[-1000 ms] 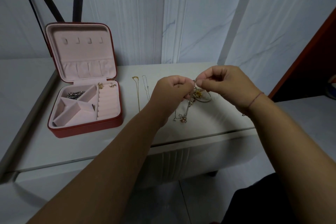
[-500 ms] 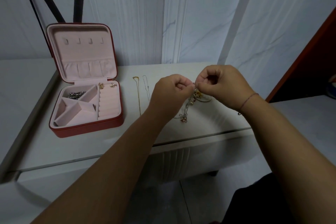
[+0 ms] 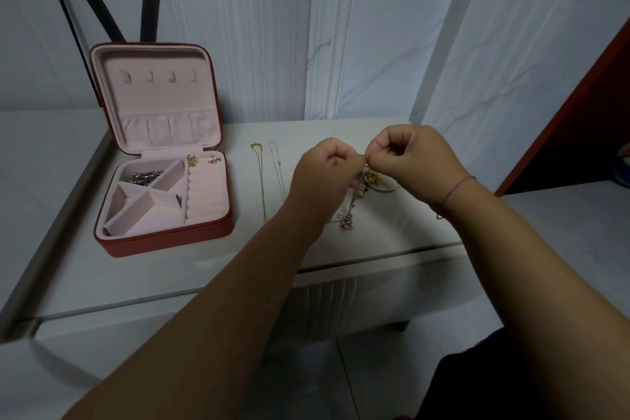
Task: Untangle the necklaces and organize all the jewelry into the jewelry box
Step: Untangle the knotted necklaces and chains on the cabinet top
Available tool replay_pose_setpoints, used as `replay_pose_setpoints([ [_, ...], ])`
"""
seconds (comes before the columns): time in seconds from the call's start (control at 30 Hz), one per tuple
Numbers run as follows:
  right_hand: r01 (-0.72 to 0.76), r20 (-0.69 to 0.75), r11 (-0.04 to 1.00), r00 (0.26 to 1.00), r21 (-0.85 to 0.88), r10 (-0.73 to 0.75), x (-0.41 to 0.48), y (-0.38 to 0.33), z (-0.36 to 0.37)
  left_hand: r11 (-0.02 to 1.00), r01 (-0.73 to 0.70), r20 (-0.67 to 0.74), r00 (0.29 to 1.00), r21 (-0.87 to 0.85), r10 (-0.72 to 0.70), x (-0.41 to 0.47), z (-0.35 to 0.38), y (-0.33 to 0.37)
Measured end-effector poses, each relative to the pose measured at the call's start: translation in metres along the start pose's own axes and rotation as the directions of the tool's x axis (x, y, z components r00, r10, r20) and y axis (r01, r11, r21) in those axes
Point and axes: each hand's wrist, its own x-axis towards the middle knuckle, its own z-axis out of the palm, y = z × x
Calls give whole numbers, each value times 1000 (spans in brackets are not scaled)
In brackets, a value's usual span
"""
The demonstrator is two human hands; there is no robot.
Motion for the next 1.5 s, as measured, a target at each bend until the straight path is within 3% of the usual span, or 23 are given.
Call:
replay_pose_setpoints([
  [0.07, -34, -37, 999, 999, 1, 34, 1, 0, 3, 999, 16, -25, 1000, -28, -17, 0, 1, -1],
  [0.13, -96, -35, 987, 994, 131, 102, 1, -1, 5, 984, 89, -4, 996, -155, -91, 0, 2, -1],
  [0.23, -179, 30, 934, 983, 309, 179, 1, -3, 3, 854, 256, 125, 967, -452, -224, 1, 2, 1],
  [0.3, -214, 81, 897, 977, 387, 198, 1, -3, 3, 765, 349, 214, 937, -542, -275, 2, 2, 2],
  [0.5, -298, 142, 800, 954, 521, 263, 3, -4, 5, 666, 469, 373, 880, -580, -294, 2, 3, 6],
  [0.7, -273, 139, 807, 962, 523, 236, 1, -8, 7, 592, 505, 408, 861, -628, -302, 1, 2, 8],
  [1.0, -393, 157, 686, 911, 612, 381, 6, -3, 1, 632, 452, 334, 892, -630, -306, 4, -6, 10],
  [1.23, -368, 173, 721, 927, 587, 333, 5, -5, 1, 902, 262, 167, 962, -344, -216, 2, -3, 7],
  [1.5, -320, 159, 809, 947, 493, 277, 2, -3, 1, 967, 142, 70, 989, -210, -130, -1, -7, 7],
])
